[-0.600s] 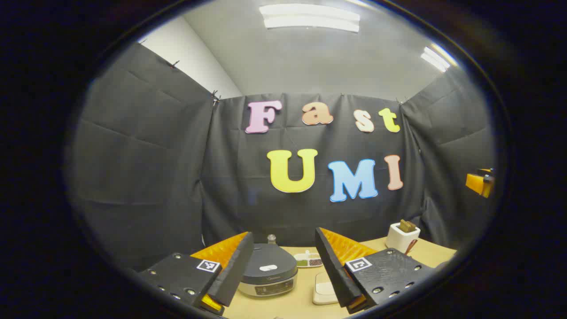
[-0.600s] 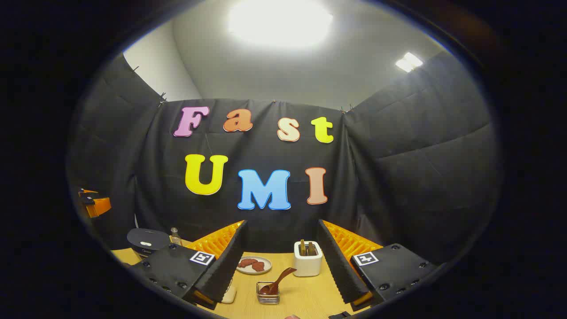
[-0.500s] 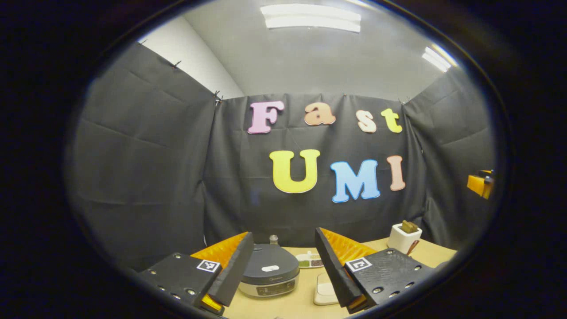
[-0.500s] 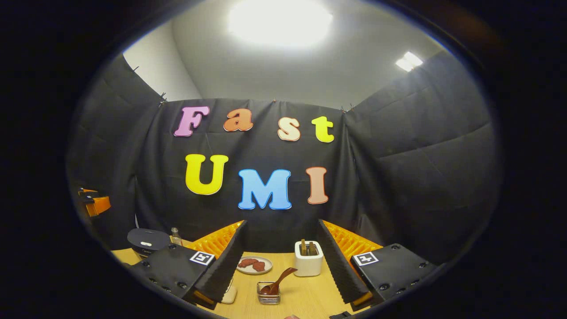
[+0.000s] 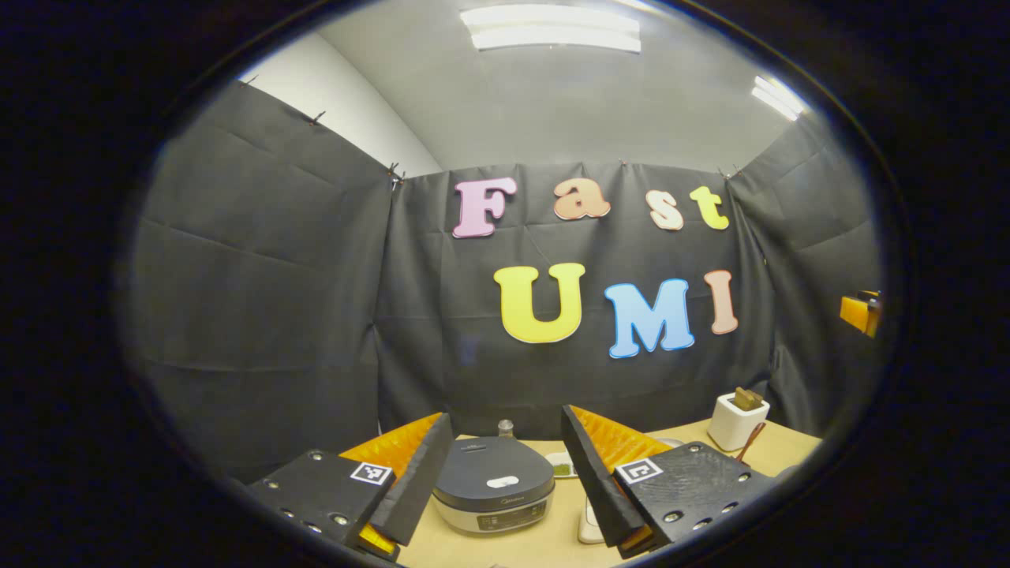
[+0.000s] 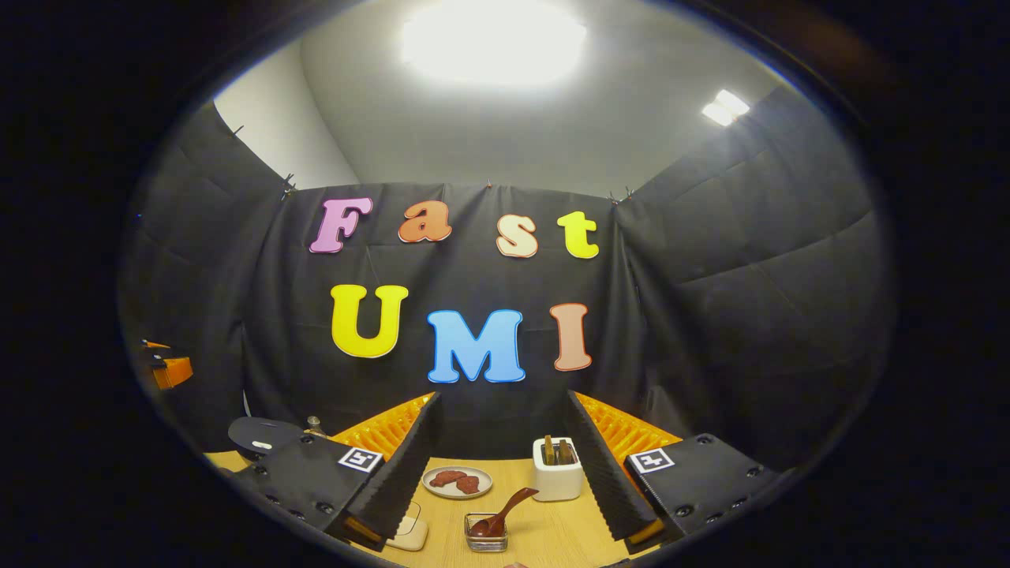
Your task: Close the left gripper, press the button to open the rice cooker; take a wooden spoon from the chopstick holder with the right hand, scoop a spoonful of rice and pour it into the rice cooker, then put the wooden spoon back into the chopstick holder.
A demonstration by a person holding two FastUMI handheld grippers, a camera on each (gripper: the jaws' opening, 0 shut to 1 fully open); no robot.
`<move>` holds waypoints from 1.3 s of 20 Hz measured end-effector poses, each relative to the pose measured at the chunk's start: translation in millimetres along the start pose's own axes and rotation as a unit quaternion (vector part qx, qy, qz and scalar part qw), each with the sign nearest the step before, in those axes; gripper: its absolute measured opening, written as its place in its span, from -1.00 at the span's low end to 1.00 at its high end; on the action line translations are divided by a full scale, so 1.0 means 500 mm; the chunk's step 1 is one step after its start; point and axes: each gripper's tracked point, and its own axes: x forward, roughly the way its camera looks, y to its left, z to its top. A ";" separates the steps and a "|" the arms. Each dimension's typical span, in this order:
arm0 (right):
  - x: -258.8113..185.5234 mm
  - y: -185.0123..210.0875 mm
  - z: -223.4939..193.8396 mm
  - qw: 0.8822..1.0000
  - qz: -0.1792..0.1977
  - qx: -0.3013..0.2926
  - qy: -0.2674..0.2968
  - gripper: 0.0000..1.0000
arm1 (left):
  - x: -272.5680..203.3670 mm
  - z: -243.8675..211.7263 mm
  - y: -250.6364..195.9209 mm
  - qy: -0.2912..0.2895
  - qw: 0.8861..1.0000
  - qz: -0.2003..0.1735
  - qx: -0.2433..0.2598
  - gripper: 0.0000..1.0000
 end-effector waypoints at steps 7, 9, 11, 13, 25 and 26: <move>-0.026 0.000 -0.015 1.000 -0.007 0.003 0.006 0.95 | 0.000 0.015 -0.006 -0.003 1.000 -0.013 -0.018 0.74; -0.032 -0.004 -0.020 1.000 -0.011 0.002 0.007 0.95 | 0.002 0.013 -0.014 -0.004 1.000 -0.016 -0.008 0.73; -0.036 -0.005 -0.023 1.000 -0.013 0.006 0.008 0.95 | 0.002 0.011 -0.020 -0.003 1.000 -0.017 -0.002 0.74; -0.038 -0.011 -0.024 1.000 -0.017 0.006 0.008 0.95 | 0.002 0.005 -0.027 0.001 1.000 -0.020 -0.002 0.74; -0.032 -0.020 -0.050 1.000 -0.008 0.014 0.020 0.87 | -0.009 0.060 -0.029 -0.035 0.999 -0.014 0.004 0.73; -0.032 -0.019 -0.049 1.000 -0.005 0.011 0.018 0.87 | -0.008 0.062 -0.024 -0.038 0.999 -0.010 0.001 0.72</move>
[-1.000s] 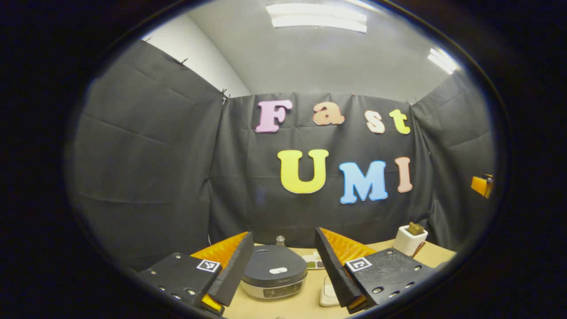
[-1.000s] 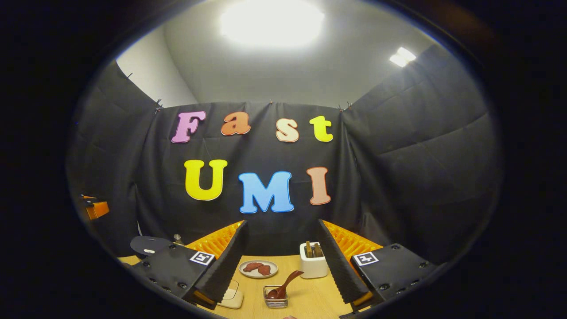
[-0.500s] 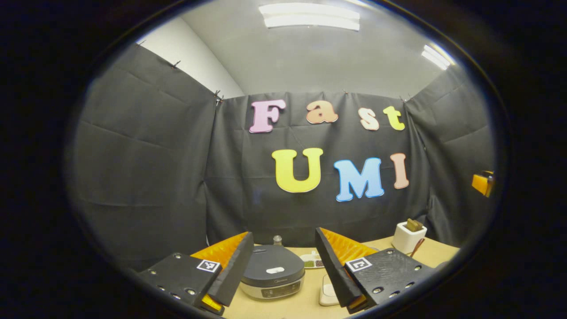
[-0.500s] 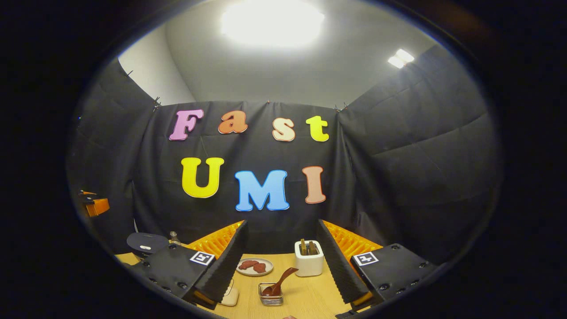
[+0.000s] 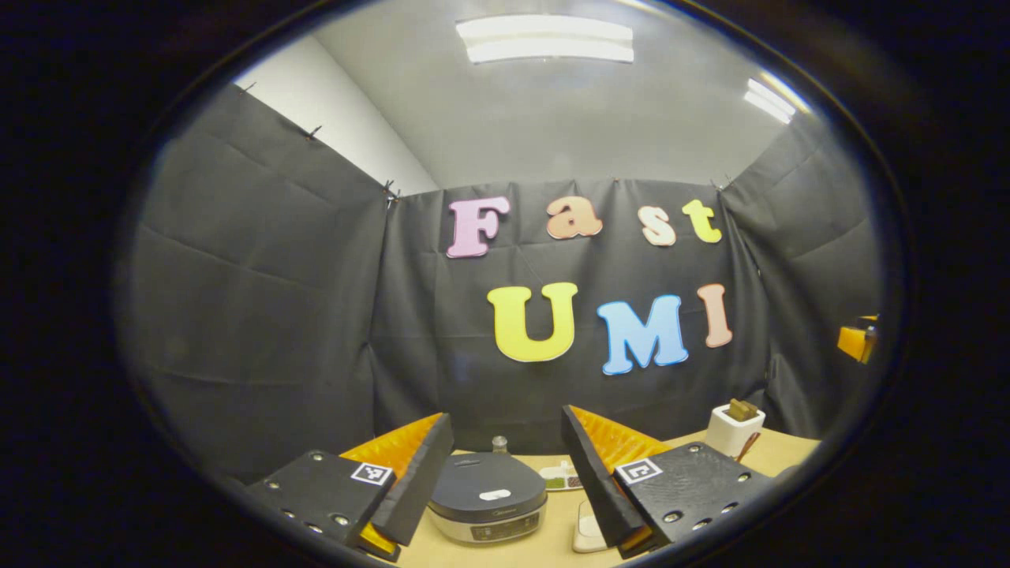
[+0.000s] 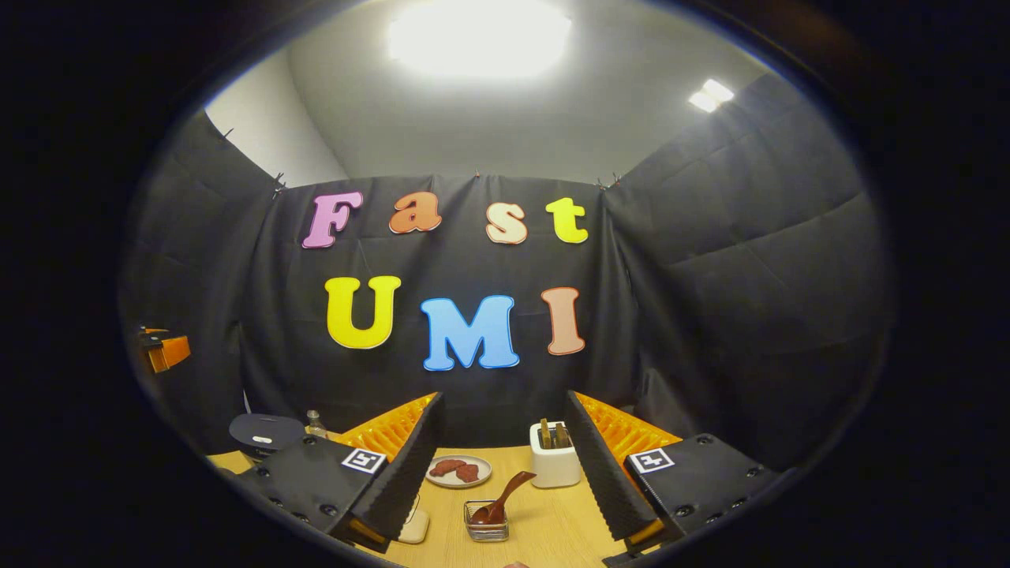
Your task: Close the left gripper, press the button to open the rice cooker; take a wooden spoon from the chopstick holder with the right hand, scoop a spoonful of rice and pour it into the rice cooker, then put the wooden spoon back into the chopstick holder.
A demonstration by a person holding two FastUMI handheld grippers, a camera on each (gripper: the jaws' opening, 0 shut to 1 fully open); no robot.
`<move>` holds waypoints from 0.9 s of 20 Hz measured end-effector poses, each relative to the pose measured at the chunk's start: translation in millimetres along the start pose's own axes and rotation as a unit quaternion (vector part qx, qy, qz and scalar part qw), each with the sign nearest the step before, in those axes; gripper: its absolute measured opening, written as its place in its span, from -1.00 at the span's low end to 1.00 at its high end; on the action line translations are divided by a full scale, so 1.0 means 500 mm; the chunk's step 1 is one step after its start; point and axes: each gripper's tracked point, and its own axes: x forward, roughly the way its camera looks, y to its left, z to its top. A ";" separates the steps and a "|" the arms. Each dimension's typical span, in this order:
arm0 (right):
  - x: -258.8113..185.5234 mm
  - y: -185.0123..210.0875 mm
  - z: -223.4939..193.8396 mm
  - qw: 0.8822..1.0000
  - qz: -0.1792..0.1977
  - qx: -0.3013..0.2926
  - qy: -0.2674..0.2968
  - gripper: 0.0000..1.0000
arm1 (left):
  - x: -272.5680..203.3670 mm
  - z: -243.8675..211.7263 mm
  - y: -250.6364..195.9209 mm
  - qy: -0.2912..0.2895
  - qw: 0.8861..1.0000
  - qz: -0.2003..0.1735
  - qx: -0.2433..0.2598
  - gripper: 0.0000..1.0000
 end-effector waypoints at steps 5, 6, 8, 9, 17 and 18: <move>0.002 0.000 -0.002 1.000 0.007 -0.004 -0.003 0.92 | 0.001 0.000 0.010 -0.001 1.000 0.021 0.009 0.25; 0.002 -0.002 -0.005 1.000 0.007 -0.003 -0.001 0.92 | 0.002 0.001 0.008 -0.003 1.000 0.019 0.008 0.01; 0.004 -0.006 -0.008 1.000 0.010 -0.001 0.000 0.92 | 0.000 -0.005 -0.007 0.002 1.000 0.015 0.007 -0.23; 0.004 -0.006 -0.010 1.000 0.012 0.000 0.002 0.92 | 0.002 -0.007 -0.011 -0.001 1.000 0.016 0.008 -0.23; 0.016 -0.027 -0.041 0.999 0.039 0.012 0.011 0.92 | 0.017 -0.018 -0.070 0.009 1.000 -0.003 0.018 -0.75; 0.017 -0.027 -0.045 0.999 0.045 0.014 0.012 0.92 | 0.015 -0.018 -0.063 0.009 1.000 0.005 0.020 -0.81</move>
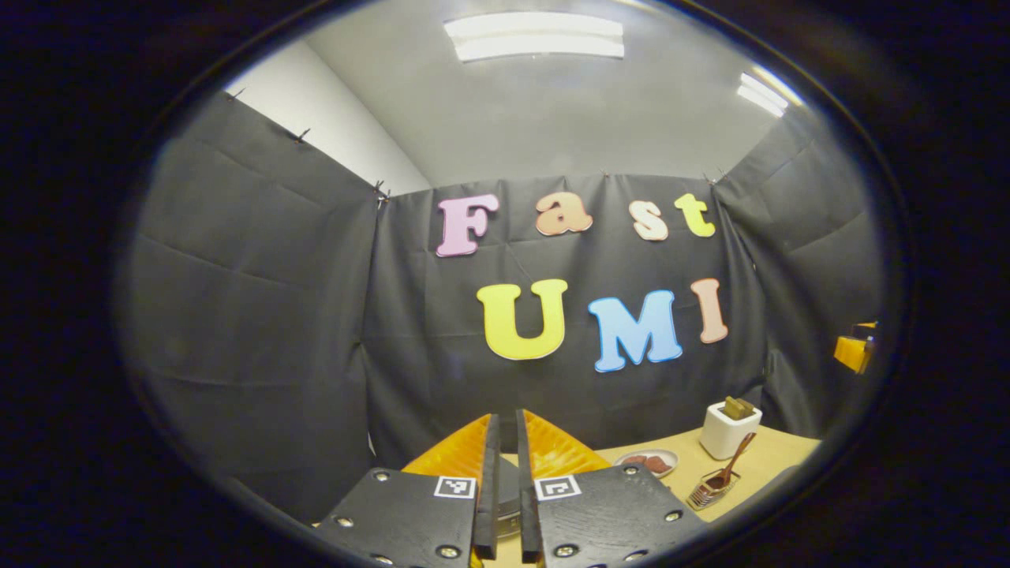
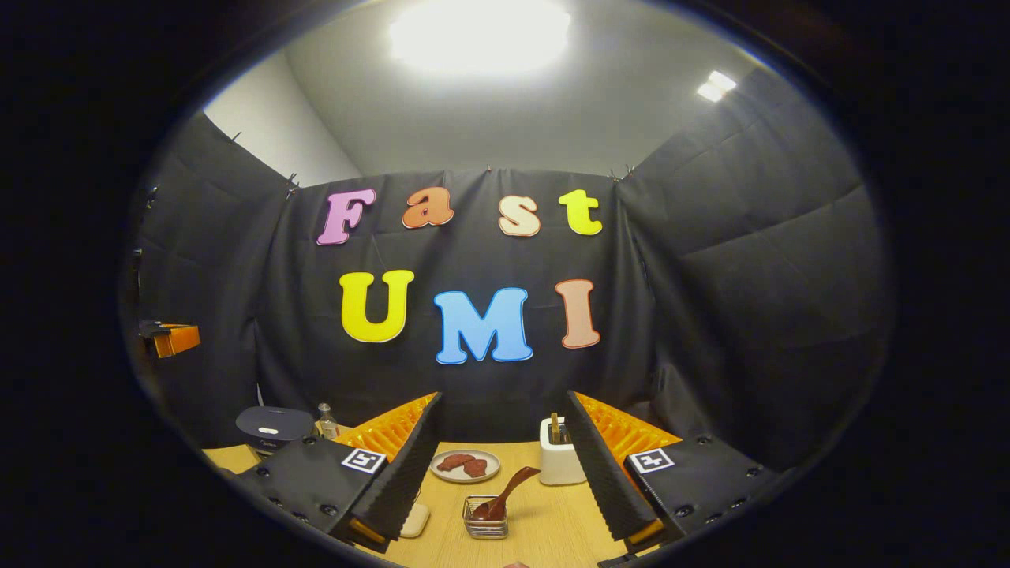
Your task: Close the left gripper, press the button to open the rice cooker; take a wooden spoon from the chopstick holder with the right hand, scoop a spoonful of rice and pour it into the rice cooker, then put the wooden spoon back into the chopstick holder.
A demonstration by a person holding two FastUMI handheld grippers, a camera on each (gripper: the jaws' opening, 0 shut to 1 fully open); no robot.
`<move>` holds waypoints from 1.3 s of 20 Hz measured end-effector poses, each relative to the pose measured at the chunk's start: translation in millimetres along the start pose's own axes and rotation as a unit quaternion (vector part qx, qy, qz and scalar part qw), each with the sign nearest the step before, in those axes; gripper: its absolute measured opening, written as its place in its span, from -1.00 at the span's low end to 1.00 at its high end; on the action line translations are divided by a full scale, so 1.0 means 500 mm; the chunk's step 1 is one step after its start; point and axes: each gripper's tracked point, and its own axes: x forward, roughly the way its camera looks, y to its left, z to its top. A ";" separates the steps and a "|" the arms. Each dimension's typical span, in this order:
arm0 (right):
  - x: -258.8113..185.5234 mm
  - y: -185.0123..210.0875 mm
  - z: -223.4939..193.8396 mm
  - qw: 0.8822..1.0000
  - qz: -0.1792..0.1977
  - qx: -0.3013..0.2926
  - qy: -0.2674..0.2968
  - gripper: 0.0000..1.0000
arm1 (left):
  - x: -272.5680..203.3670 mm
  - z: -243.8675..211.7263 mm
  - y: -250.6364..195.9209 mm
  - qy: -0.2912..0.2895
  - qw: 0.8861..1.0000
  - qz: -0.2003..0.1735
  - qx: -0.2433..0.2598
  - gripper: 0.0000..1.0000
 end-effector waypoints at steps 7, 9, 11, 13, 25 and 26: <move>0.029 0.006 -0.018 1.000 0.016 0.006 0.001 0.92 | 0.075 -0.064 0.026 0.037 0.999 0.007 0.005 -0.97; 0.045 0.012 -0.027 1.000 0.008 0.007 0.000 0.92 | 0.111 -0.102 0.040 0.054 0.998 0.009 -0.010 -0.97; 0.061 0.017 -0.037 1.000 -0.004 0.011 0.008 0.92 | 0.153 -0.141 0.051 0.067 0.997 0.008 -0.022 -0.97; 0.076 0.027 -0.035 1.000 -0.014 0.013 0.007 0.87 | 0.194 -0.180 0.063 0.081 0.996 0.005 -0.028 -0.97; 0.166 0.069 -0.065 0.998 -0.058 -0.011 0.027 0.92 | 0.316 -0.442 0.076 0.183 0.982 -0.029 -0.042 -0.97; 0.174 0.076 -0.071 0.998 -0.058 -0.015 0.031 0.92 | 0.319 -0.462 0.073 0.192 0.980 -0.032 -0.043 -0.94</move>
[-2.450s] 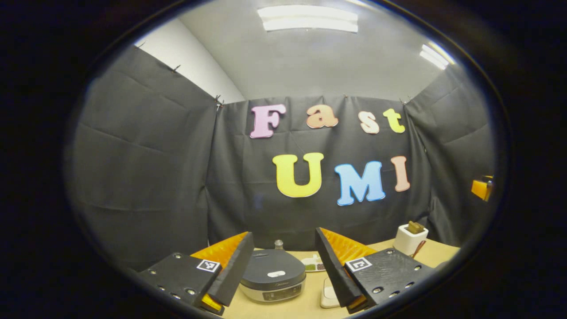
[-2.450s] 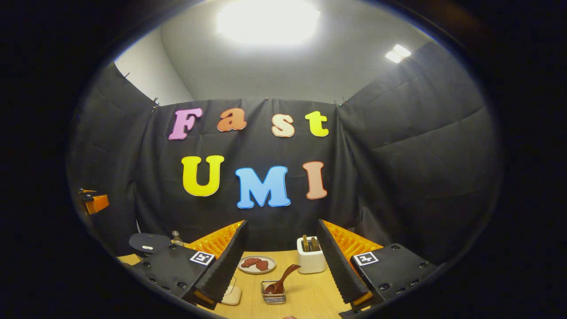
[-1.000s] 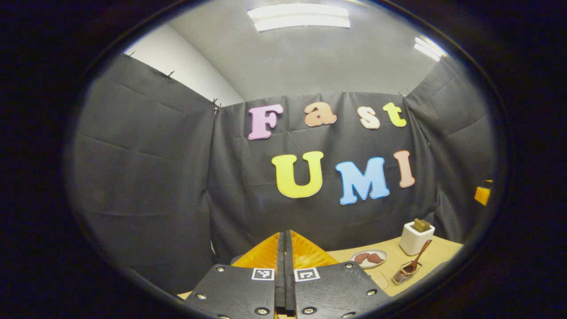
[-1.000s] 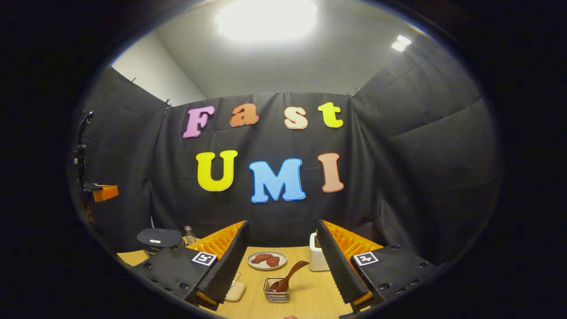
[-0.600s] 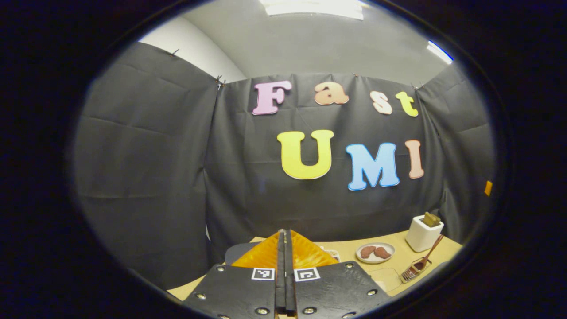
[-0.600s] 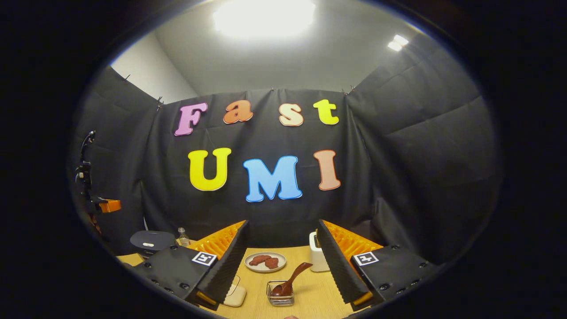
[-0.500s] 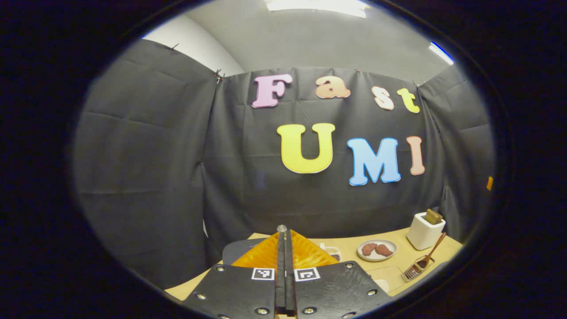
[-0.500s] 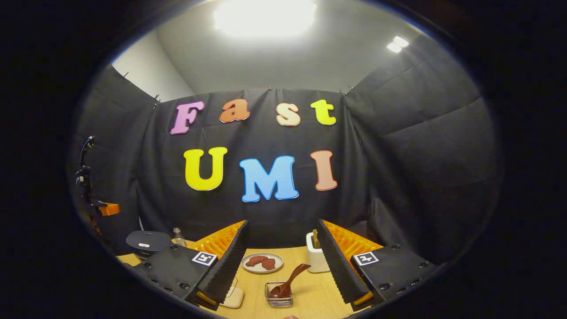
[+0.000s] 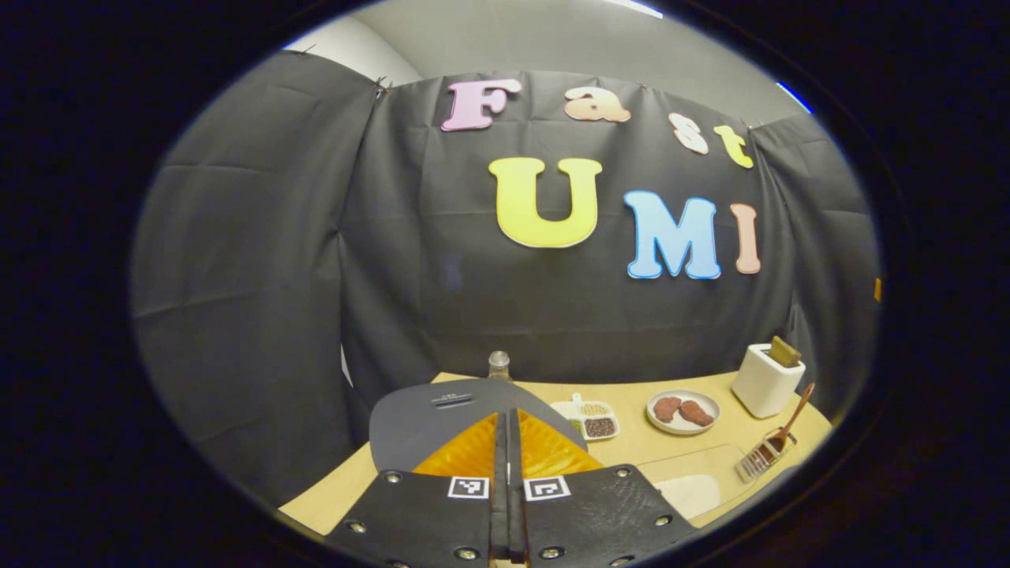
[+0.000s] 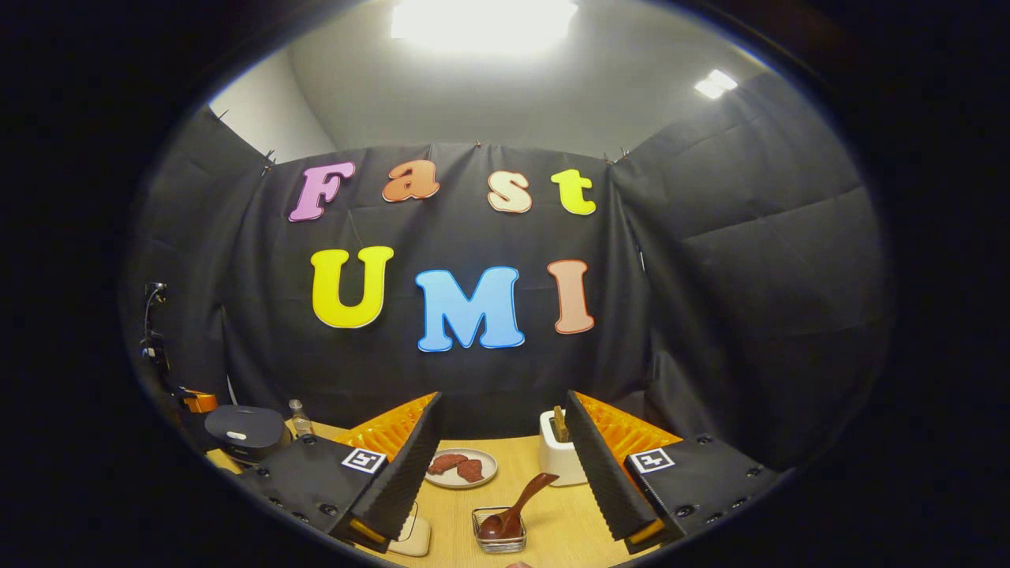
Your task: Close the left gripper, press the button to open the rice cooker; take a wooden spoon from the chopstick holder with the right hand, scoop a spoonful of rice and pour it into the rice cooker, then put the wooden spoon back into the chopstick holder.
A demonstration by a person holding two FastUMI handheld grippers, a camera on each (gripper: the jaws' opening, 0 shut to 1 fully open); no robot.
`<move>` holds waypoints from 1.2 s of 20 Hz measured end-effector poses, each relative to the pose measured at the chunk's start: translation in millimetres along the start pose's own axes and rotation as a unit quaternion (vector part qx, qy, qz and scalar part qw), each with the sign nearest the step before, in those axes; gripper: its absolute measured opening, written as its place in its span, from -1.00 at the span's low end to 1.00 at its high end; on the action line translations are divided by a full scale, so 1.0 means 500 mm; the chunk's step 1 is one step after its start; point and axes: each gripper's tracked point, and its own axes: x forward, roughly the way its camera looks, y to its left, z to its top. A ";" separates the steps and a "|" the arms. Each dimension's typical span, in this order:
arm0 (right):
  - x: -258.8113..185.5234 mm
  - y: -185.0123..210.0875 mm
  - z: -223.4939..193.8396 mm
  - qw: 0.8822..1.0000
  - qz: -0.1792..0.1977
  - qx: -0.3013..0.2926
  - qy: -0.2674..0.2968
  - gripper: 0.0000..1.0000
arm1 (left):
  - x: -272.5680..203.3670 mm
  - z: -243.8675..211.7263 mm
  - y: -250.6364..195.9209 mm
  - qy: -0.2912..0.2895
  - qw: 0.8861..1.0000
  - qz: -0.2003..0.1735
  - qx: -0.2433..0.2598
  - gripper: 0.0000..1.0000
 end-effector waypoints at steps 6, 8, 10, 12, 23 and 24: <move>0.032 0.036 -0.027 1.000 0.002 -0.016 0.017 0.92 | 0.041 -0.088 0.012 0.043 0.999 -0.001 -0.004 -0.96; 0.045 0.042 -0.036 0.999 -0.001 -0.022 0.024 0.92 | 0.046 -0.115 0.002 0.060 0.998 -0.010 -0.017 -0.97; 0.053 0.055 -0.040 0.999 0.003 -0.025 0.028 0.92 | 0.045 -0.157 -0.003 0.077 0.997 -0.007 -0.028 -1.00; 0.059 0.066 -0.041 0.999 0.007 -0.024 0.029 0.92 | 0.045 -0.152 -0.005 0.069 0.998 -0.007 -0.011 -0.94; 0.048 0.080 -0.012 0.999 0.027 -0.029 0.011 0.94 | 0.045 -0.140 -0.009 0.059 0.998 0.005 -0.019 -0.95; 0.043 0.073 -0.010 0.999 0.026 -0.031 0.009 0.93 | 0.041 -0.126 -0.008 0.053 0.998 0.007 -0.018 -0.96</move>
